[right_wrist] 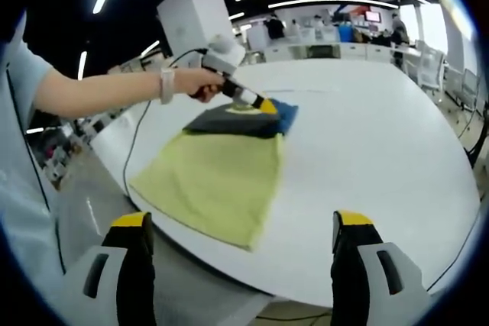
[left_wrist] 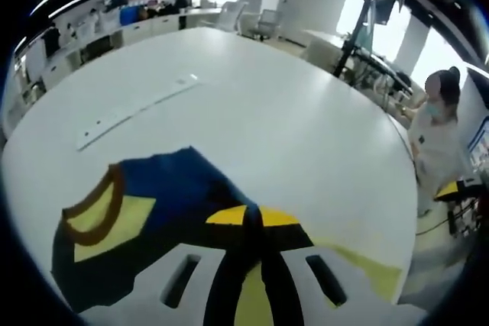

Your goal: Fold the garment on the visible template until the final outline fits inside the template.

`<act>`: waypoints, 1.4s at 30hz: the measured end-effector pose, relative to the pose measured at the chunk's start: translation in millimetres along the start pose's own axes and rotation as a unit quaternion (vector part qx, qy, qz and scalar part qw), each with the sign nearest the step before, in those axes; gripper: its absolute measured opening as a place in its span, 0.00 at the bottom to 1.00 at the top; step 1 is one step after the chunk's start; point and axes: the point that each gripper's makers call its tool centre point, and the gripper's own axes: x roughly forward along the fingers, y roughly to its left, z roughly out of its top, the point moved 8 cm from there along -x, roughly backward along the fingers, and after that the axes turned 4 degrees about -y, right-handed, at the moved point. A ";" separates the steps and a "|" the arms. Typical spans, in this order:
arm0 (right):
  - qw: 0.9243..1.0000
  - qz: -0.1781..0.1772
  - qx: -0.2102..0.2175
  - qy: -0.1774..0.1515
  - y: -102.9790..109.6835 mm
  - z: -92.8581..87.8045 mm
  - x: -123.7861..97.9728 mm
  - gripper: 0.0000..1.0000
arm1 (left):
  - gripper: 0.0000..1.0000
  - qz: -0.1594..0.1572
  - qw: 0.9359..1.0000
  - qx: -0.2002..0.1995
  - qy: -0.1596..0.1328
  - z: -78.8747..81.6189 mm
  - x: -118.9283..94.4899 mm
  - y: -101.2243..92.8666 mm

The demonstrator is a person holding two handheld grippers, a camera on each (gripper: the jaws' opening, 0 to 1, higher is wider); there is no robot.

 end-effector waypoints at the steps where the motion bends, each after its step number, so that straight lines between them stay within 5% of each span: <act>1: 1.000 0.000 0.000 0.000 0.0 -0.1 -0.2 0.96 | 0.01 0.000 1.000 0.000 0.001 -0.6 0.2 -0.9; 15: 1.000 0.002 -0.008 -0.003 2.8 3.4 -0.8 0.98 | 0.05 -0.009 1.000 0.009 -0.010 -1.6 -2.6 -14.9; 27: 1.000 -0.001 -0.011 -0.003 6.4 3.7 -1.7 0.98 | 0.17 -0.010 0.999 0.033 -0.023 1.2 -18.1 -20.8; 30: 1.000 -0.001 -0.011 -0.004 7.6 3.9 -2.3 0.99 | 0.21 -0.024 0.998 0.012 -0.052 7.3 -24.9 -27.1; 42: 1.000 0.002 -0.021 0.000 14.6 5.6 -0.5 0.99 | 0.37 -0.010 0.998 0.043 -0.052 3.3 -45.9 -28.0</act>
